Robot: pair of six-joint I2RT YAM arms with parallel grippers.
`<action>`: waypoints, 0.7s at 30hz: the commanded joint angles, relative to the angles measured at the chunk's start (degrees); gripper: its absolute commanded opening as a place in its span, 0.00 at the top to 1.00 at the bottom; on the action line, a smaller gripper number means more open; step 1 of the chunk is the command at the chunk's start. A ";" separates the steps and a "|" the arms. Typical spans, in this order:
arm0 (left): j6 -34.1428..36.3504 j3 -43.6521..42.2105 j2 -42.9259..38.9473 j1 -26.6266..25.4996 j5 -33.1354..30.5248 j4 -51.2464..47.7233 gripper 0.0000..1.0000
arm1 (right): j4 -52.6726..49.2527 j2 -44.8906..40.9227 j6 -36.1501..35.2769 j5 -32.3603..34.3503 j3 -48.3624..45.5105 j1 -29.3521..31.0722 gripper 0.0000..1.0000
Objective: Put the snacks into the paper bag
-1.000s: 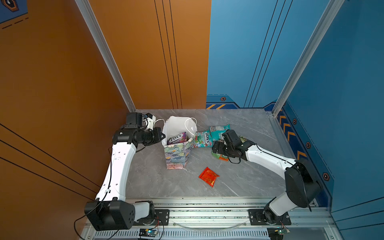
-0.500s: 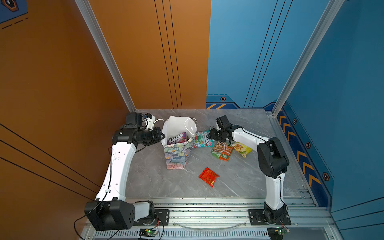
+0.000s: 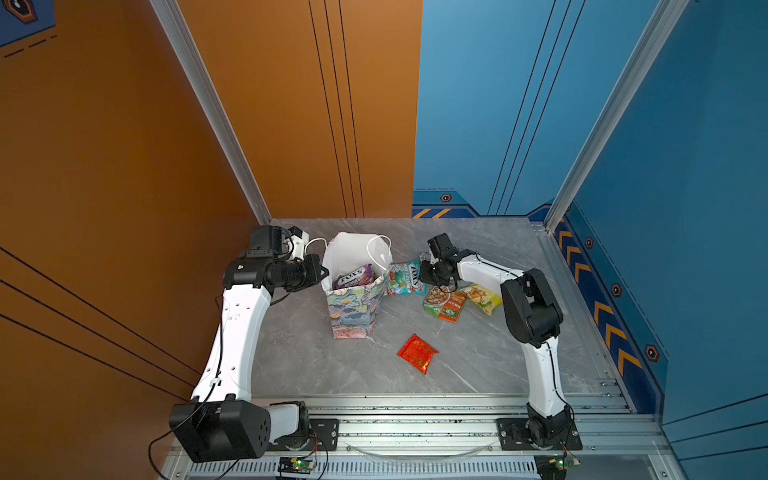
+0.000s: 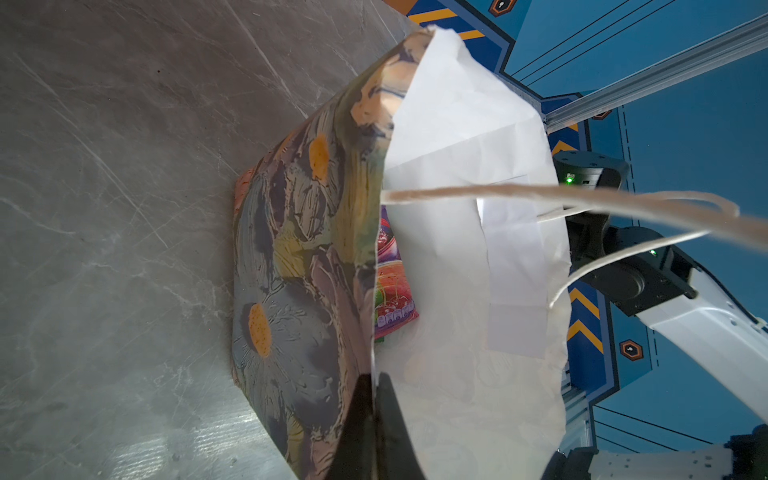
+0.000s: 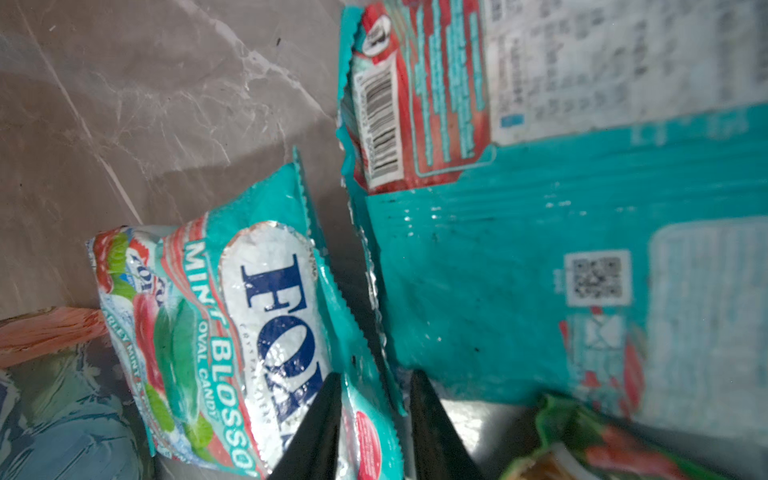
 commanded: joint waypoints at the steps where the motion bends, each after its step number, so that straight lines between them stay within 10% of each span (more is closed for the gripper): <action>1: 0.17 -0.29 -1.14 0.50 1.82 1.71 1.00 | -0.01 1.19 0.94 -1.28 0.98 -0.11 0.77; 7: 0.17 -0.28 -1.25 0.57 1.95 1.71 1.00 | 0.66 0.93 1.83 -2.69 0.54 -0.11 1.00; 21: 0.17 -0.30 -1.13 0.70 2.08 1.67 1.00 | 6.40 -12.93 5.15 -0.93 -9.26 2.34 1.00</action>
